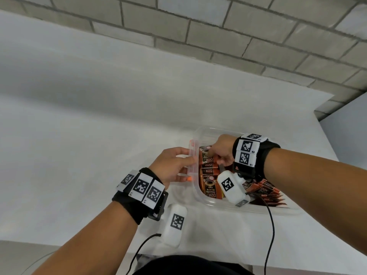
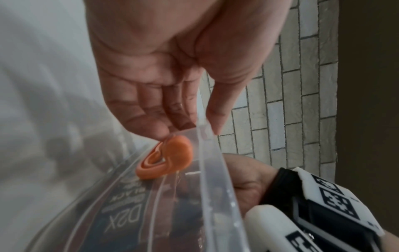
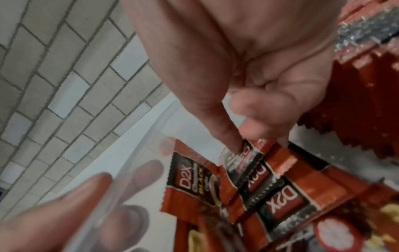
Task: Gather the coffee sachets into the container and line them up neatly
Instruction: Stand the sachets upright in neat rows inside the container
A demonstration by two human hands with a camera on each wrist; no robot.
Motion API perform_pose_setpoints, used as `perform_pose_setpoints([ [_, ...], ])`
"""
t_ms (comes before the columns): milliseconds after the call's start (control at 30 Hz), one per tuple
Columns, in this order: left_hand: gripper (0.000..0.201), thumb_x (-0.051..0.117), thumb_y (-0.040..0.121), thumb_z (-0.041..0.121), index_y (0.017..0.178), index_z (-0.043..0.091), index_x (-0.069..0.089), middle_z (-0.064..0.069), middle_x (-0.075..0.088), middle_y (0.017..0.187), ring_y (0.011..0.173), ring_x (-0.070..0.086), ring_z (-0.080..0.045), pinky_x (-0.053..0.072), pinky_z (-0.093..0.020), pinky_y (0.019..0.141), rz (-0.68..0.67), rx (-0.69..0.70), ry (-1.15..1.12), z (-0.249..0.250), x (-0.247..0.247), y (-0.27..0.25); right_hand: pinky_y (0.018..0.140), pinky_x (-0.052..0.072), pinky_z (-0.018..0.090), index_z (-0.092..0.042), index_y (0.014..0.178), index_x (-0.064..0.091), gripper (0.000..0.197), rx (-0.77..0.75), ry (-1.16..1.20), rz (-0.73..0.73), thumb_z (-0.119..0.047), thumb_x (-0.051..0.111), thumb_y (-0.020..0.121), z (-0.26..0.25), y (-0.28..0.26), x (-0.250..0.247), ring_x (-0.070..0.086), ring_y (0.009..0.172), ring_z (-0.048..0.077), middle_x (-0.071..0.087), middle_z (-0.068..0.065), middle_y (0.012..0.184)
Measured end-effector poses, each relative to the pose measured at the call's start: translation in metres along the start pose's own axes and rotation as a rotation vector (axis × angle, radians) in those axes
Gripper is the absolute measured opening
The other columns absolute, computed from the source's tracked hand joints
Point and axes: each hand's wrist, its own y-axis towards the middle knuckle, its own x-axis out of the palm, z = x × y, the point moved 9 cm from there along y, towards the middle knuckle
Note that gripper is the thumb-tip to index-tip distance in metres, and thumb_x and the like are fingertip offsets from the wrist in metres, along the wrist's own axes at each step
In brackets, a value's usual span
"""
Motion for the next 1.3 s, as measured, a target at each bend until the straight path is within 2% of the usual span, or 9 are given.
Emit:
perform_pose_setpoints([
  [200, 0.011, 0.066, 0.088, 0.014, 0.099, 0.016, 0.064, -0.003, 0.069, 0.073, 0.063, 0.06, -0.018, 0.052, -0.026, 0.053, -0.022, -0.012, -0.004, 0.0, 0.0, 0.003, 0.033, 0.031, 0.016, -0.006, 0.074, 0.046, 0.02, 0.096, 0.077, -0.076, -0.014, 0.059, 0.088, 0.013, -0.006, 0.009, 0.031, 0.033, 0.013, 0.037, 0.005, 0.05],
  [367, 0.012, 0.067, 0.087, 0.015, 0.099, 0.016, 0.065, -0.003, 0.07, 0.073, 0.063, 0.061, -0.018, 0.052, -0.026, 0.056, -0.038, -0.013, -0.014, -0.002, 0.0, 0.005, 0.05, 0.039, 0.025, -0.007, 0.091, 0.05, 0.016, 0.046, 0.047, -0.02, -0.02, 0.059, 0.087, 0.006, -0.011, 0.011, 0.043, 0.061, 0.017, 0.045, 0.007, 0.072],
  [467, 0.012, 0.067, 0.087, 0.016, 0.1, 0.016, 0.065, -0.003, 0.07, 0.073, 0.061, 0.061, -0.017, 0.051, -0.026, 0.056, -0.037, -0.012, -0.017, -0.002, 0.0, 0.005, 0.079, 0.054, 0.035, -0.002, 0.107, 0.055, 0.026, -0.003, 0.083, -0.024, -0.018, 0.059, 0.087, 0.002, -0.015, 0.016, 0.059, 0.09, 0.026, 0.061, 0.013, 0.099],
  [533, 0.012, 0.067, 0.088, 0.017, 0.099, 0.016, 0.065, -0.003, 0.07, 0.073, 0.06, 0.062, -0.016, 0.05, -0.025, 0.055, -0.032, -0.009, -0.014, -0.003, 0.0, 0.005, 0.094, 0.051, 0.042, -0.003, 0.116, 0.057, 0.034, -0.042, 0.076, -0.019, -0.019, 0.06, 0.086, -0.003, -0.02, 0.019, 0.06, 0.105, 0.03, 0.063, 0.015, 0.114],
  [767, 0.01, 0.067, 0.088, 0.018, 0.097, 0.017, 0.066, -0.003, 0.07, 0.074, 0.058, 0.061, -0.015, 0.049, -0.025, 0.056, -0.022, 0.0, -0.02, -0.005, 0.0, 0.005, 0.099, 0.047, 0.041, -0.001, 0.122, 0.054, 0.035, -0.1, 0.011, 0.024, -0.018, 0.054, 0.092, -0.01, -0.03, 0.013, 0.057, 0.114, 0.03, 0.059, 0.016, 0.122],
  [900, 0.009, 0.066, 0.088, 0.019, 0.097, 0.017, 0.066, -0.003, 0.07, 0.074, 0.059, 0.061, -0.015, 0.048, -0.024, 0.053, -0.016, -0.002, -0.024, -0.007, -0.001, 0.004, 0.091, 0.052, 0.036, 0.001, 0.12, 0.055, 0.034, -0.101, 0.071, 0.014, -0.015, 0.056, 0.09, -0.007, -0.025, 0.015, 0.063, 0.097, 0.026, 0.062, 0.011, 0.101],
  [1133, 0.012, 0.068, 0.086, 0.023, 0.097, 0.018, 0.065, -0.004, 0.07, 0.075, 0.06, 0.06, -0.018, 0.046, -0.025, 0.055, -0.022, -0.007, -0.013, -0.009, -0.001, 0.005, 0.087, 0.055, 0.038, -0.002, 0.114, 0.059, 0.033, -0.043, 0.119, -0.032, -0.01, 0.067, 0.083, 0.0, -0.02, 0.02, 0.063, 0.102, 0.027, 0.062, 0.014, 0.113],
  [1200, 0.013, 0.068, 0.086, 0.023, 0.097, 0.018, 0.065, -0.004, 0.071, 0.076, 0.059, 0.06, -0.017, 0.047, -0.025, 0.055, -0.017, -0.006, -0.01, -0.009, -0.002, 0.005, 0.069, 0.055, 0.031, -0.003, 0.112, 0.059, 0.031, -0.043, 0.151, -0.055, -0.006, 0.066, 0.082, 0.002, -0.022, 0.021, 0.063, 0.086, 0.024, 0.064, 0.014, 0.103],
  [1300, 0.013, 0.069, 0.086, 0.022, 0.098, 0.018, 0.065, -0.004, 0.071, 0.077, 0.06, 0.061, -0.018, 0.047, -0.025, 0.056, -0.015, -0.001, -0.003, -0.007, -0.003, 0.004, 0.049, 0.042, 0.024, -0.001, 0.111, 0.059, 0.03, -0.066, 0.164, -0.073, -0.001, 0.063, 0.081, 0.004, -0.025, 0.021, 0.055, 0.064, 0.019, 0.06, 0.013, 0.082],
])
